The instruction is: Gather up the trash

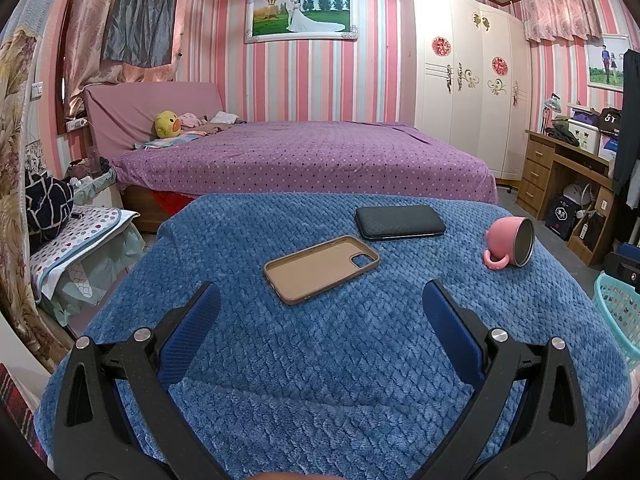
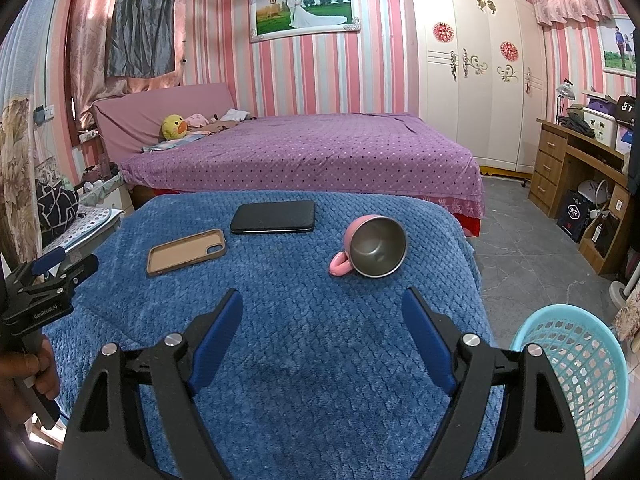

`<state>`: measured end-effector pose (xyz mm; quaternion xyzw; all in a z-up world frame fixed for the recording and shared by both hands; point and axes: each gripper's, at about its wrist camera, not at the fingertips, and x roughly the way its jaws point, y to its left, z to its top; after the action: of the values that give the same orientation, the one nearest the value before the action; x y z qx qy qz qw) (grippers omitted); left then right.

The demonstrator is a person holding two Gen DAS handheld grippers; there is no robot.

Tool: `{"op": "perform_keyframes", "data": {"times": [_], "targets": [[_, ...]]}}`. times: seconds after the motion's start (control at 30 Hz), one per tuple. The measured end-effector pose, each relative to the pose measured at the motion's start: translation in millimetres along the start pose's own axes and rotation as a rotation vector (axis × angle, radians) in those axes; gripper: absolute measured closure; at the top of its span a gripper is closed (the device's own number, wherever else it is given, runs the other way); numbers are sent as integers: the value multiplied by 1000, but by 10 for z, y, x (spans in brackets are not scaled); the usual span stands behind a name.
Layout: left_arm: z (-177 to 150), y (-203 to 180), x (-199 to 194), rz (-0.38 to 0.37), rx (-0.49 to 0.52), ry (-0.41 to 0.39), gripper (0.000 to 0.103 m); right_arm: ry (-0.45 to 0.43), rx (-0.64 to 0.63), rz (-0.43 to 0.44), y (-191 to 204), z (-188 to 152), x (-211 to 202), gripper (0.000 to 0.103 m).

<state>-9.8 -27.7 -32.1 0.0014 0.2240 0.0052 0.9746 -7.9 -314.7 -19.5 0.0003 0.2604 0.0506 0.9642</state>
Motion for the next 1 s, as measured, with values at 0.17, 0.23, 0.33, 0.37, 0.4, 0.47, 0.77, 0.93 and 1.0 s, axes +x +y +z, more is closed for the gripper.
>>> {"op": "perform_keyframes", "data": {"times": [0.17, 0.23, 0.33, 0.37, 0.4, 0.47, 0.77, 0.93, 1.0], "targets": [[-1, 2, -1, 0, -1, 0, 5, 0, -1, 0, 1, 0, -1, 23], [-1, -4, -2, 2, -2, -1, 5, 0, 1, 0, -1, 0, 1, 23], [7, -13, -13, 3, -3, -2, 5, 1, -1, 0, -1, 1, 0, 22], [5, -5, -13, 3, -3, -2, 5, 1, 0, 0, -1, 1, 1, 22], [5, -3, -13, 3, -4, -2, 5, 1, 0, 0, 0, 0, 1, 22], [7, -7, -17, 3, -5, -3, 5, 1, -1, 0, 2, 0, -1, 22], [12, -16, -21, 4, -6, -3, 5, 1, -1, 0, 1, 1, 0, 22], [24, 5, -46, -1, -25, -6, 5, 2, 0, 1, -2, 2, 1, 22], [29, 26, -56, -4, -38, -7, 5, 2, -1, -1, 2, 1, 0, 22]]}}
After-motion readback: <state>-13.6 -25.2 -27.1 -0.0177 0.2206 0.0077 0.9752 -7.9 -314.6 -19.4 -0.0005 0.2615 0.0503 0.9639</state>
